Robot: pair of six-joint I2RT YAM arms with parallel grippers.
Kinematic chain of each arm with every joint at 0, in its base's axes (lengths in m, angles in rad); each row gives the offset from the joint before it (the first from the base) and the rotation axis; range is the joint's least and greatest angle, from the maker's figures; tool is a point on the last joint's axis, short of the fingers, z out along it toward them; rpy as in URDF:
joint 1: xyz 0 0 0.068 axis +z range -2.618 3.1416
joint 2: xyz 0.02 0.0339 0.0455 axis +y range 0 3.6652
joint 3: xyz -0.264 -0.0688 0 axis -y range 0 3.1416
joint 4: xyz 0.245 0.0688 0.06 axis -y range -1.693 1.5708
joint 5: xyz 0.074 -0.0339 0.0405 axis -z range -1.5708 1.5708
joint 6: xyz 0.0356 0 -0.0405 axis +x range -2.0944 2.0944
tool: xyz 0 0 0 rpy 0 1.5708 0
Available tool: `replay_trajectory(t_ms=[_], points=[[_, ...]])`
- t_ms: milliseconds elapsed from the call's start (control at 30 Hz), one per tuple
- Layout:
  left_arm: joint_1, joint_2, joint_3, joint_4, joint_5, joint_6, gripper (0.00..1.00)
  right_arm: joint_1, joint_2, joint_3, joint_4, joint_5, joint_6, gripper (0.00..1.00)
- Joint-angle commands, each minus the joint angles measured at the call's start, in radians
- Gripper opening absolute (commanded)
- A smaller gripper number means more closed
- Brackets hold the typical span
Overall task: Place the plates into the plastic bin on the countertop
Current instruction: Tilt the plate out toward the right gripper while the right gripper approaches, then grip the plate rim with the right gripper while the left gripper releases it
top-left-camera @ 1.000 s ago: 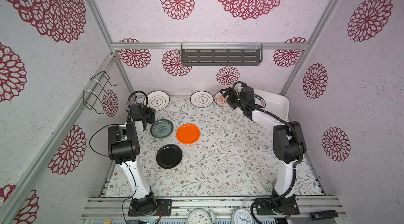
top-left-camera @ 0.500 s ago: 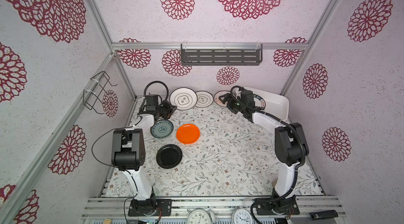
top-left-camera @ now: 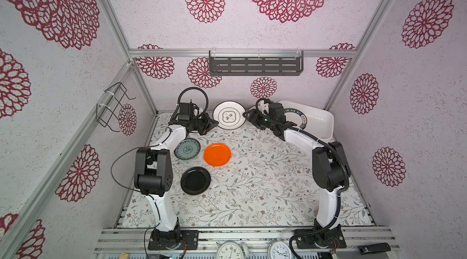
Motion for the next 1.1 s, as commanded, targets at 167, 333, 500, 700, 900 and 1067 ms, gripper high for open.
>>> replay_trajectory(t_ms=[167,333,500,700,900,1067], points=[[-0.014,0.005,0.030,0.010,0.045,0.041,0.00,0.012,0.006,0.036,0.007,-0.023,-0.006,0.56],[-0.016,-0.003,0.027,0.023,0.052,0.039,0.00,0.014,0.008,0.033,-0.003,-0.021,-0.003,0.39],[-0.020,-0.013,0.010,0.063,0.062,0.019,0.00,0.015,0.008,0.034,-0.013,-0.013,-0.002,0.23],[-0.022,-0.031,-0.003,0.093,0.056,0.012,0.09,0.014,0.006,0.036,-0.033,0.008,0.001,0.05],[-0.021,-0.042,-0.009,0.103,0.040,0.011,0.36,0.014,0.003,0.043,-0.035,0.027,0.007,0.00],[-0.020,-0.066,-0.019,0.082,-0.018,0.039,0.48,0.008,0.000,0.053,-0.046,0.052,0.017,0.00]])
